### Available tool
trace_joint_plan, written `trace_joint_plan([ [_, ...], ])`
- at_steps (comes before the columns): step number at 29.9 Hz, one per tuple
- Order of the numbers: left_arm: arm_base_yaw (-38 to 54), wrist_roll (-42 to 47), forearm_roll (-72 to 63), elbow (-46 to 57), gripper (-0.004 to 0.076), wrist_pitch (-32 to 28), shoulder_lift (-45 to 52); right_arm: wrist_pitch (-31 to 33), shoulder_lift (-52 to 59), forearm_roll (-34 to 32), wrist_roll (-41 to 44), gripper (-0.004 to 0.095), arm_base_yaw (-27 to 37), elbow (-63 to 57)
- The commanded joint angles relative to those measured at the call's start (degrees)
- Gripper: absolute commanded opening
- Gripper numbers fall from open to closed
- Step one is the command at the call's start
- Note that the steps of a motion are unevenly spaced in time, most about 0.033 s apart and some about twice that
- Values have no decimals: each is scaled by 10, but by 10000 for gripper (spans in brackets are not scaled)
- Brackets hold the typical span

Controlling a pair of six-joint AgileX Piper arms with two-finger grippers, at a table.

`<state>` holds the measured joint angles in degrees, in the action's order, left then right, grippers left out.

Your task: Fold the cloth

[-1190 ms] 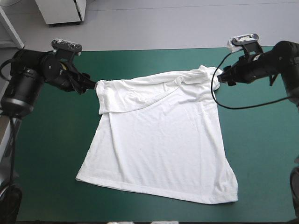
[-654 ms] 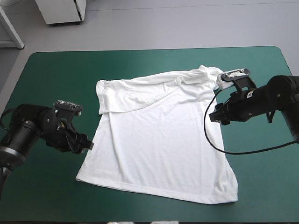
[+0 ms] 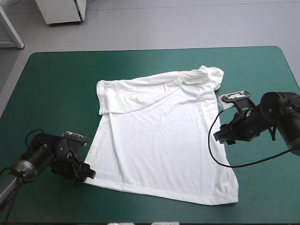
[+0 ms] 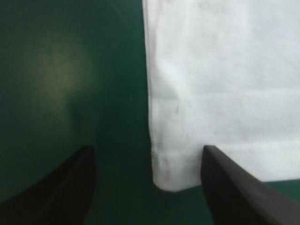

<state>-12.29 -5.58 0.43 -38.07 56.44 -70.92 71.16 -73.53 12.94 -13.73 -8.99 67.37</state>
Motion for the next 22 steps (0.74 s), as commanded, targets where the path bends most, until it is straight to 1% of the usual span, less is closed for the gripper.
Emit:
trace_joint_plan([
  [1,-1,-3,-11,-6,473,-26,-15,3,16,3,-3,577,-1,13],
  [4,-1,-18,-37,-6,472,-28,-43,3,16,2,-3,577,-1,13],
  [6,-1,-35,-66,-6,438,-31,-55,4,16,-10,0,577,-1,13],
  [7,-1,-42,-76,-6,393,-31,-59,4,16,-14,2,577,-1,13],
  [8,-1,-47,-83,-5,333,-31,-61,4,16,-16,2,577,-1,13],
  [10,-1,-52,-85,-5,198,-33,-61,4,16,-23,0,577,-1,13],
  [11,-1,-59,-87,-5,104,-34,-61,4,16,-28,0,577,-1,12],
  [13,-1,-58,-90,-5,-8,-36,-61,4,18,-42,0,577,-1,9],
  [16,-1,-60,-86,-5,-9,-33,-61,4,33,-45,6,577,-11,-12],
  [18,-1,-60,-86,-5,-9,-33,-60,5,47,-47,13,577,-30,-37],
  [22,-1,-60,-87,-5,-9,-33,-60,5,74,-73,43,577,-74,-107],
])
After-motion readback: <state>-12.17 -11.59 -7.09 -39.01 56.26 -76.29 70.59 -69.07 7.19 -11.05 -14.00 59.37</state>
